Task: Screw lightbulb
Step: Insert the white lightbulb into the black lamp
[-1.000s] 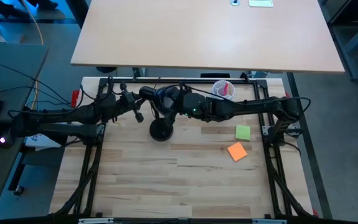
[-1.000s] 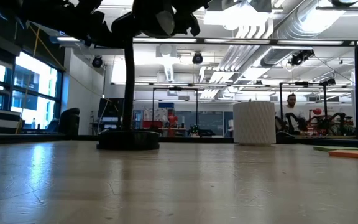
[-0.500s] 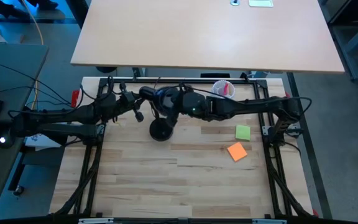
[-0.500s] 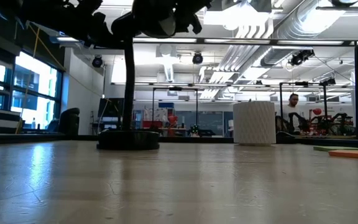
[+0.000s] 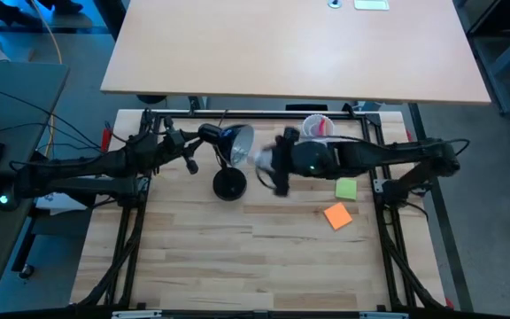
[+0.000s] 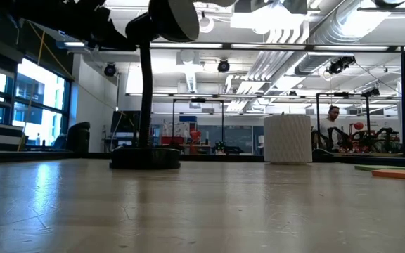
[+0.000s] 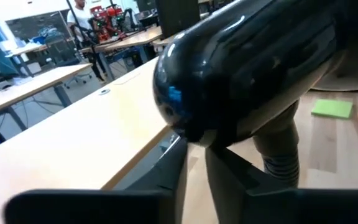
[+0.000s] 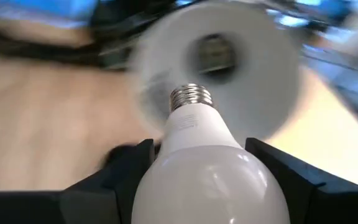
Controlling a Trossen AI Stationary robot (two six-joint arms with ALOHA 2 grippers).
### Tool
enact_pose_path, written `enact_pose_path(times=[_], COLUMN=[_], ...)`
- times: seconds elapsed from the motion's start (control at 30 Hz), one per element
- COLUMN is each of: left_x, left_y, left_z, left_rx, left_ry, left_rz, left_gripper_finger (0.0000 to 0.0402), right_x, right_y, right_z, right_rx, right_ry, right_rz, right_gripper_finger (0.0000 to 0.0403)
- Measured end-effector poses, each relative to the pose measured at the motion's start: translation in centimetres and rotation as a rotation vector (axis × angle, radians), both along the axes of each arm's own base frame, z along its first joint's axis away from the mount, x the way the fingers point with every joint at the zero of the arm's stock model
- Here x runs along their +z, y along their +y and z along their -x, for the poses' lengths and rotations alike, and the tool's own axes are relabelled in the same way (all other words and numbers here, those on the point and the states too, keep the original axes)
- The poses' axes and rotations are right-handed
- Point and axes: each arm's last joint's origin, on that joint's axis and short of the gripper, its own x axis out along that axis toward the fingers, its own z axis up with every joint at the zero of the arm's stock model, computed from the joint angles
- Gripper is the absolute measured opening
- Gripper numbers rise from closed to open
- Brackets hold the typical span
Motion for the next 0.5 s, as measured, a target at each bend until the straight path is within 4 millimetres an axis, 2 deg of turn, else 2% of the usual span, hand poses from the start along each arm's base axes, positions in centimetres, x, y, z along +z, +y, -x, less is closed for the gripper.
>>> enact_pose_path(times=[0.07, 0.13, 0.23, 0.33, 0.4, 0.5], left_x=[0.0, -0.4, -0.9, -1.3, -1.7, -2.0], left_y=[-0.4, -0.7, -1.1, -1.7, -2.0, -2.5], left_z=[0.3, 0.5, 0.8, 1.1, 1.2, 1.5], left_rx=[-0.018, -0.033, -0.046, -0.063, -0.07, -0.085], left_ry=[0.014, 0.044, 0.081, 0.1, 0.129, 0.141], left_rz=[0.006, 0.031, 0.082, 0.138, 0.176, 0.237], left_gripper_finger=[0.0084, 0.0109, 0.0145, 0.0169, 0.0175, 0.0175], right_x=[-2.0, -4.4, -6.7, -8.6, -9.3, -9.3], right_y=[0.4, 0.8, 1.1, 1.3, 1.4, 1.5], right_z=[0.8, 1.3, 1.9, 2.3, 2.4, 2.5], right_rx=[0.203, 0.331, 0.34, 0.272, 0.259, 0.267], right_ry=[0.009, -0.064, -0.189, -0.223, -0.232, -0.26], right_rz=[-0.111, -0.208, -0.248, -0.239, -0.234, -0.235], right_gripper_finger=[0.0234, 0.0234, 0.0235, 0.0236, 0.0237, 0.0238])
